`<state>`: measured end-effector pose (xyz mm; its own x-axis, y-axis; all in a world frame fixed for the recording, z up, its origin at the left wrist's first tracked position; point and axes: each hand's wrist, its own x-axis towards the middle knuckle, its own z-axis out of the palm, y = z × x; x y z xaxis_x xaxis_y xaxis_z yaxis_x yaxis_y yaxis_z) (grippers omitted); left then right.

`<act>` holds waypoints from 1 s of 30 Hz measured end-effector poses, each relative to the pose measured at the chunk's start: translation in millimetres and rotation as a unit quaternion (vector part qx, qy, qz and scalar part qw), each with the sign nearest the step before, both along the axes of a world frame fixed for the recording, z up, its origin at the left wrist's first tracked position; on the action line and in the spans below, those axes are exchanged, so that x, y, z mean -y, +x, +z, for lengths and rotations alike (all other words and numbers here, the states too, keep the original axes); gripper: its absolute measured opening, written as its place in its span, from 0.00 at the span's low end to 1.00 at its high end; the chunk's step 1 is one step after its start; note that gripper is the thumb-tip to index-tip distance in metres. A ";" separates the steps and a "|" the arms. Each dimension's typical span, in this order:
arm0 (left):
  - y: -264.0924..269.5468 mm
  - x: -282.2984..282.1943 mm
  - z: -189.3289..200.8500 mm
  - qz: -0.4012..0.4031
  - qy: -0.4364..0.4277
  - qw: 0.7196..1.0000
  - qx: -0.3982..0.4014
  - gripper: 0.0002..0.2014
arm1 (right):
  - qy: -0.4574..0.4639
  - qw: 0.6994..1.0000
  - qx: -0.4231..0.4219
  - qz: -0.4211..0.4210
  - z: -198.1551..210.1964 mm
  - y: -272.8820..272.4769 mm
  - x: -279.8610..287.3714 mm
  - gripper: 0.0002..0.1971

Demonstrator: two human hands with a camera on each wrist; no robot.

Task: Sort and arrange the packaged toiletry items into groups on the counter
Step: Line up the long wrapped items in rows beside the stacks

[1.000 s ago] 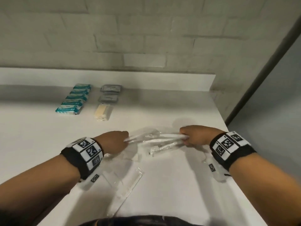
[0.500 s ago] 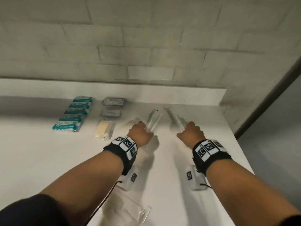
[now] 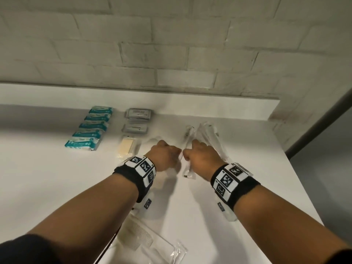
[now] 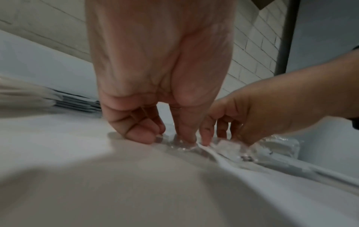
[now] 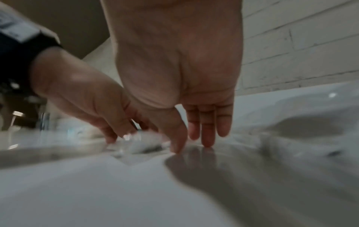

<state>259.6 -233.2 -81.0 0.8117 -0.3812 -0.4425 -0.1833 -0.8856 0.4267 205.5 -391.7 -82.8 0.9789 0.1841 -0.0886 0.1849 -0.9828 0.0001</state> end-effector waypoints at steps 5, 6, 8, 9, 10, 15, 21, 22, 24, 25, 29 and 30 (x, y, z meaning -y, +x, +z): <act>-15.2 -6.0 7.2 0.012 0.024 1.000 -0.008 0.15 | 0.151 0.980 0.126 0.034 31.0 -7.5 4.0 0.06; -18.4 -6.5 10.6 0.023 0.023 0.999 -0.015 0.13 | 0.241 0.953 0.181 -0.003 44.2 -8.0 4.5 0.07; -20.5 -3.3 9.3 0.007 0.040 0.999 -0.011 0.17 | 0.402 0.889 0.195 -0.099 70.0 -6.4 6.9 0.04; -21.5 -1.8 6.7 -0.004 0.050 0.999 -0.010 0.21 | 0.430 0.875 0.171 -0.142 79.4 -3.1 8.2 0.03; -23.6 0.1 7.1 -0.016 0.063 0.998 -0.001 0.23 | 0.418 0.880 0.144 -0.176 83.9 1.2 10.6 0.05; -18.7 5.6 -7.2 -0.023 0.096 0.995 0.010 0.15 | 0.311 0.915 -0.035 -0.255 47.6 3.7 17.0 0.17; -39.2 11.2 6.9 -0.003 0.122 0.984 0.128 0.24 | 0.136 0.963 -0.153 -0.176 24.1 -30.7 2.8 0.27; -38.7 14.6 5.9 0.004 0.128 0.981 0.145 0.25 | 0.107 0.969 -0.157 -0.158 20.2 -32.7 0.7 0.25; -37.6 21.6 6.3 0.022 0.123 0.983 0.137 0.24 | 0.086 0.974 -0.147 -0.147 18.0 -32.3 -0.4 0.22; -37.6 24.2 7.7 0.034 0.117 0.985 0.126 0.21 | 0.087 0.974 -0.143 -0.151 17.8 -31.8 0.6 0.22; -33.7 24.6 10.3 0.071 0.049 0.991 0.098 0.24 | 0.108 0.974 -0.123 -0.156 15.1 -35.4 5.9 0.19; -30.6 21.7 10.6 0.089 0.027 0.993 0.078 0.24 | 0.107 0.975 -0.117 -0.154 12.9 -36.7 7.2 0.18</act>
